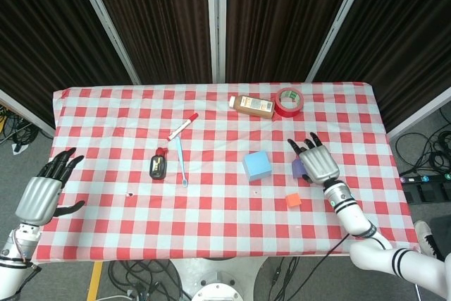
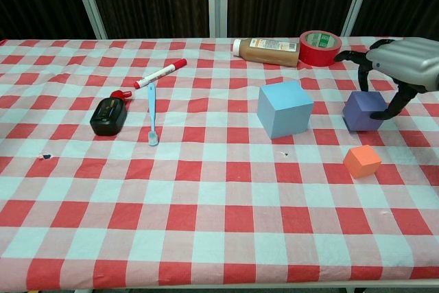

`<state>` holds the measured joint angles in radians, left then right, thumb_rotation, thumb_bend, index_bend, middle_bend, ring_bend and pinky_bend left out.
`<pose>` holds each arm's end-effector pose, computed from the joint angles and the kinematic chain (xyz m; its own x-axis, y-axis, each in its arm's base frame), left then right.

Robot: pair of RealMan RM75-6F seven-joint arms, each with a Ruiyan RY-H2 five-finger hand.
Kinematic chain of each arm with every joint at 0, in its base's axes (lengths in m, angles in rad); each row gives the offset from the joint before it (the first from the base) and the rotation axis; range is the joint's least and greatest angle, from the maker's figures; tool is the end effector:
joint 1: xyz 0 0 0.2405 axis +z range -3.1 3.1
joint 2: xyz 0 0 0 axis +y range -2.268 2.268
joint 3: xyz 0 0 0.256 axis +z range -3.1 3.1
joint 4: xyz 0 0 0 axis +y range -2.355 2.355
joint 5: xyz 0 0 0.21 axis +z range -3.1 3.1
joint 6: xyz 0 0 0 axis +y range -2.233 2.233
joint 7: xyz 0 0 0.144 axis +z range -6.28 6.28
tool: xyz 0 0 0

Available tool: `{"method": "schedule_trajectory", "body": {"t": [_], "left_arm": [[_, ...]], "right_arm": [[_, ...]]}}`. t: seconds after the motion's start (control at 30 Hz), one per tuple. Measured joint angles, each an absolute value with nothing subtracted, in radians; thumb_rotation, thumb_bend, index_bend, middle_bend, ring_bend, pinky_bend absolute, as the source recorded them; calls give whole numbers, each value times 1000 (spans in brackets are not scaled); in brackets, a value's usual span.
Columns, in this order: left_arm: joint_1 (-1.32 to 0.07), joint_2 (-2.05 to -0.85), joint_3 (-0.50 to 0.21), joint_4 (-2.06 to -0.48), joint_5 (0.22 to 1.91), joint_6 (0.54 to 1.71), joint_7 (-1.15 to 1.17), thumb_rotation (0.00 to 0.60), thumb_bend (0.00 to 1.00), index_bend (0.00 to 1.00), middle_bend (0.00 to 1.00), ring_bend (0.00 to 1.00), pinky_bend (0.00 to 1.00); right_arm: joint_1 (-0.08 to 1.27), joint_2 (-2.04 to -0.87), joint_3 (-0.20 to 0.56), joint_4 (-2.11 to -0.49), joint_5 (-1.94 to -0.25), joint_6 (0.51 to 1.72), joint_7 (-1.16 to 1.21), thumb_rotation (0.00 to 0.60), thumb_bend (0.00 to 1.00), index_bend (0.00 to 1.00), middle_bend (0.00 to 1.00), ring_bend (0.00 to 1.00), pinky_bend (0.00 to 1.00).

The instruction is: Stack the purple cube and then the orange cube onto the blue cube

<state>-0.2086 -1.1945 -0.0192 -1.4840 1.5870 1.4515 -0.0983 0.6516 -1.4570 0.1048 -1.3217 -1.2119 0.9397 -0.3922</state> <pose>-0.2987 0.2138 0.1329 0.3693 0.0250 0.9290 0.9127 -0.1980 -0.3575 -0.2315 -0.3490 0.0211 0.6856 -0.1938 0.7017 -0.7184 -0.3361 0.6091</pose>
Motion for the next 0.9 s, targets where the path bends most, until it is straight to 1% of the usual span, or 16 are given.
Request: {"method": "schedule_trajectory", "body": {"t": [0.17, 0.37, 0.53, 0.7, 0.9], "left_arm": [[-208, -1193, -19, -1485, 1593, 1457, -106, 600, 162, 154, 122, 65, 210], [-218, -1195, -27, -1496, 1590, 1449, -101, 600, 161, 154, 122, 65, 210], [-218, -1188, -31, -1503, 1586, 1452, -101, 600, 161, 153, 122, 65, 210], [-213, -1180, -29, -1506, 1587, 1458, -108, 600, 161, 153, 122, 65, 210], [-203, -1176, -20, -1493, 1594, 1468, -131, 600, 161, 153, 122, 65, 210]], "right_arm": [[650, -1407, 123, -1397, -1221, 972, -403, 600, 120, 0, 453, 163, 0], [660, -1324, 159, -1553, -1222, 1008, -460, 600, 121, 2, 453, 163, 0], [691, -1260, 191, -1690, -1196, 1013, -558, 600, 122, 2, 453, 163, 0], [741, -1239, 211, -1754, -1100, 975, -637, 600, 122, 4, 453, 163, 0], [811, -1259, 216, -1772, -939, 935, -727, 600, 122, 6, 454, 163, 0]]}}
